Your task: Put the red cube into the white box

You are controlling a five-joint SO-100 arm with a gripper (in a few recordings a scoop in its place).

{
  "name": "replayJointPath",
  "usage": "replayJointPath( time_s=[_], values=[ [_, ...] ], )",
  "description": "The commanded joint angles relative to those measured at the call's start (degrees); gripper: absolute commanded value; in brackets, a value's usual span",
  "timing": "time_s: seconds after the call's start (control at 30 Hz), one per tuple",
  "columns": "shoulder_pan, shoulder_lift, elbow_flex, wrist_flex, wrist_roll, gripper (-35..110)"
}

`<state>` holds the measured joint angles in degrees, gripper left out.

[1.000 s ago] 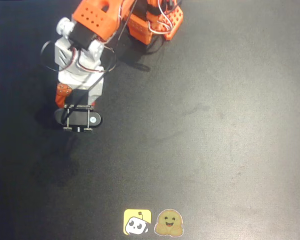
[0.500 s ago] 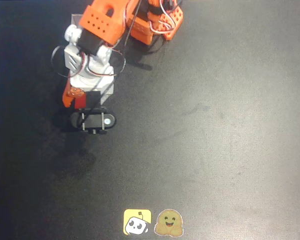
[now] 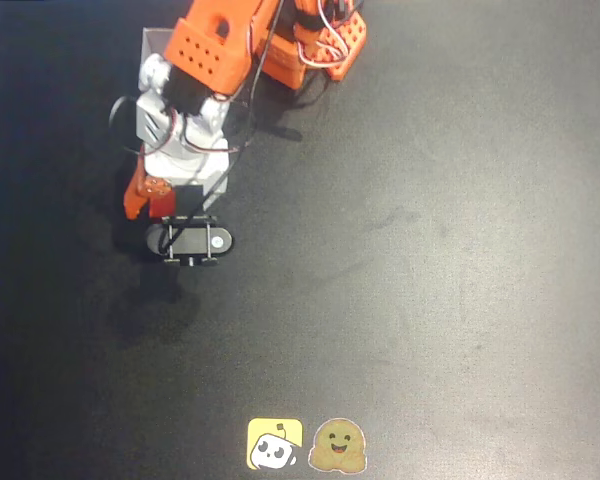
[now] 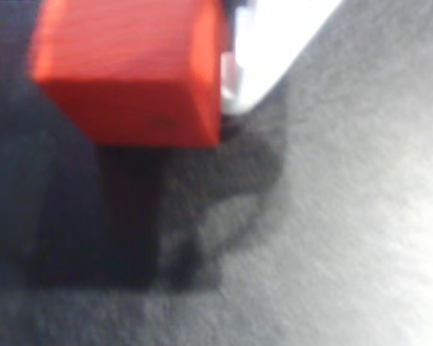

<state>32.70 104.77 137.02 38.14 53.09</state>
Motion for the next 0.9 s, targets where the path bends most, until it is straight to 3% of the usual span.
replayJointPath(
  time_s=[0.0,0.27,0.4,0.57,0.87],
  values=[
    [0.8,-0.2,0.4,-1.1,-0.4,22],
    [2.0,-0.6,0.6,-1.2,-0.4,0],
    [3.0,-0.6,-0.4,0.6,0.0,0],
    [6.1,1.8,-7.9,14.2,3.2,0],
    [18.7,10.6,-24.1,44.6,23.5,0]
  ],
)
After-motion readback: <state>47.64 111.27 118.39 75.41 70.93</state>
